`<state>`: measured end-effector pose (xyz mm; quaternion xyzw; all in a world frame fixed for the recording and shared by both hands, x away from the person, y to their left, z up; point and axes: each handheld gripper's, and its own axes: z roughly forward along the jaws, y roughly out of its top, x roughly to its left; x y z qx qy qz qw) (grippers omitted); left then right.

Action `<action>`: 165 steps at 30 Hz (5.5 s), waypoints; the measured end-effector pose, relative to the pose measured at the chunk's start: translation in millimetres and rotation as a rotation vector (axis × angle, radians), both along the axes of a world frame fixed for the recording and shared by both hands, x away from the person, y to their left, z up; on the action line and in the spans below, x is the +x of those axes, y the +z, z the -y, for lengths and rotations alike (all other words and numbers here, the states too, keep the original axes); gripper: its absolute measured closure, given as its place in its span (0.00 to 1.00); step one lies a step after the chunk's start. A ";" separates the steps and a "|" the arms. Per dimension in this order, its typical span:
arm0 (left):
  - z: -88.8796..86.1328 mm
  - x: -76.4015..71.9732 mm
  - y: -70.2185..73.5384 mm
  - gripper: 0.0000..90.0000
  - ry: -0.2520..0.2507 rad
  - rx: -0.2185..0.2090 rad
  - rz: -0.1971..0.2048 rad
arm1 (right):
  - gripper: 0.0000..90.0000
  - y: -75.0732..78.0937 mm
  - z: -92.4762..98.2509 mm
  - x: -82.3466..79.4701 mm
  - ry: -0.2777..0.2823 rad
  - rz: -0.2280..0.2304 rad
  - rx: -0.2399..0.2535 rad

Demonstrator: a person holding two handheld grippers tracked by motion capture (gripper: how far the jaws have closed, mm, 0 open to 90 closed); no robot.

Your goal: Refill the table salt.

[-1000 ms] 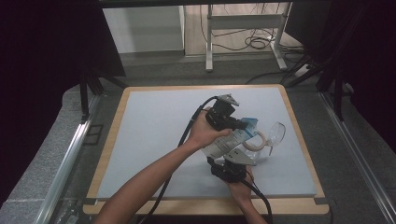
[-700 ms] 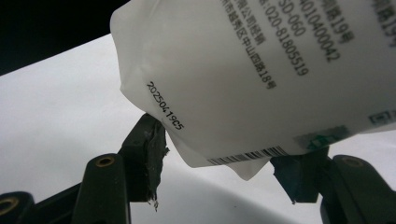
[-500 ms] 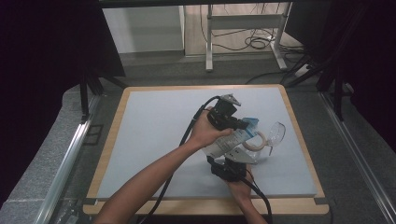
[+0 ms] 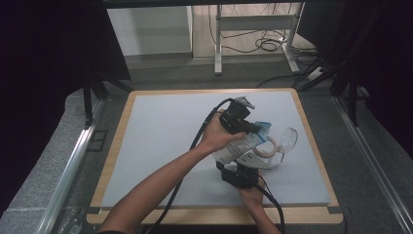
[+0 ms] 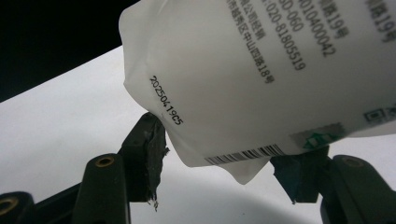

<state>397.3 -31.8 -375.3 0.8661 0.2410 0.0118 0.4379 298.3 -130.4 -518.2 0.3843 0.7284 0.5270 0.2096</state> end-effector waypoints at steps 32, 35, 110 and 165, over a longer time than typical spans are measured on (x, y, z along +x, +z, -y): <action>-9.3 -15.6 8.7 1.00 0.016 -0.045 0.011 | 0.34 -5.6 -12.3 0.3 -0.151 0.091 -0.124; -9.2 -13.2 7.3 1.00 0.020 -0.042 0.007 | 0.36 -6.0 -10.7 -1.4 -0.139 0.087 -0.099; 21.2 5.9 2.3 1.00 0.024 0.121 -0.002 | 0.41 7.7 -7.4 4.3 -0.023 -0.070 0.122; 32.9 11.8 2.0 1.00 0.001 0.181 -0.006 | 0.43 12.0 -8.9 10.9 -0.031 -0.084 0.162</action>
